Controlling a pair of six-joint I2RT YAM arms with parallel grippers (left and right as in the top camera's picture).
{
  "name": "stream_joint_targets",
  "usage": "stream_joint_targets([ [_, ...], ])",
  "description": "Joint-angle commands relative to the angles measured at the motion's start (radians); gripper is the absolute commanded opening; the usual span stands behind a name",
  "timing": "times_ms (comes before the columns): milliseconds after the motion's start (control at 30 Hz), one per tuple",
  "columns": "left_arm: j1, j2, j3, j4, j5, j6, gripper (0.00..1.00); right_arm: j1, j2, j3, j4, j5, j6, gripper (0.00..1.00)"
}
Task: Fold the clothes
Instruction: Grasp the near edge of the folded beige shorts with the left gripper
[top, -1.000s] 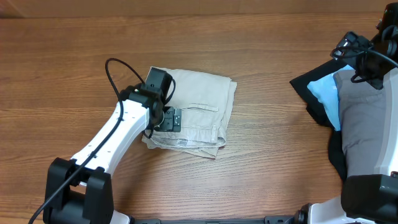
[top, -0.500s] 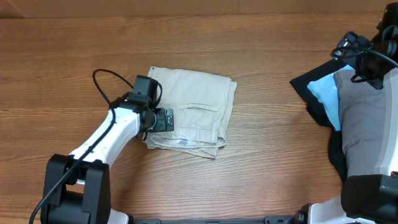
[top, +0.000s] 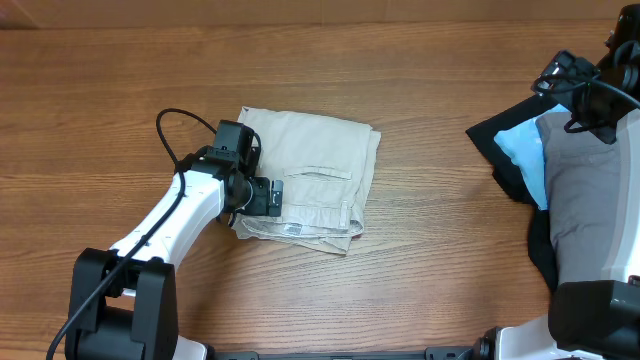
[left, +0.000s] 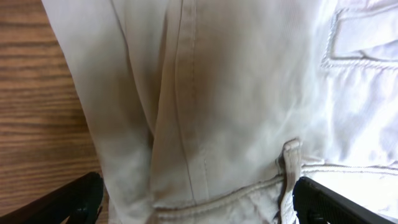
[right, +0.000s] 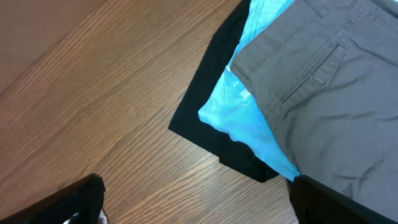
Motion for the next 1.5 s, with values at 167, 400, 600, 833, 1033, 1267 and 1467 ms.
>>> stream_joint_targets([
  [167, -0.001, 0.01, -0.066, 0.082, -0.064, -0.069, 1.0, -0.002, -0.003, 0.003, 0.003, 0.009, 0.0, 1.0],
  [400, -0.002, 0.01, -0.071, 0.087, -0.13, -0.167, 1.0, -0.002, -0.003, 0.003, 0.003, 0.009, 0.0, 1.0],
  [600, -0.002, 0.01, -0.089, 0.095, -0.127, -0.179, 1.0, -0.002, -0.003, 0.003, 0.003, 0.009, 0.0, 1.0],
  [833, -0.003, 0.011, -0.09, 0.097, -0.095, -0.178, 1.0, -0.002, -0.003, 0.003, 0.003, 0.009, 0.0, 1.0],
  [1033, -0.003, 0.011, -0.097, 0.101, -0.08, -0.179, 1.0, -0.002, -0.003, 0.003, 0.003, 0.009, 0.0, 1.0],
  [1267, -0.003, 0.05, -0.125, 0.106, -0.082, -0.178, 1.0, -0.002, -0.003, 0.003, 0.003, 0.009, 0.0, 1.0],
  [1467, -0.003, 0.093, -0.129, 0.121, -0.077, -0.178, 0.96, -0.002, -0.003, 0.003, 0.003, 0.009, 0.0, 1.0],
])
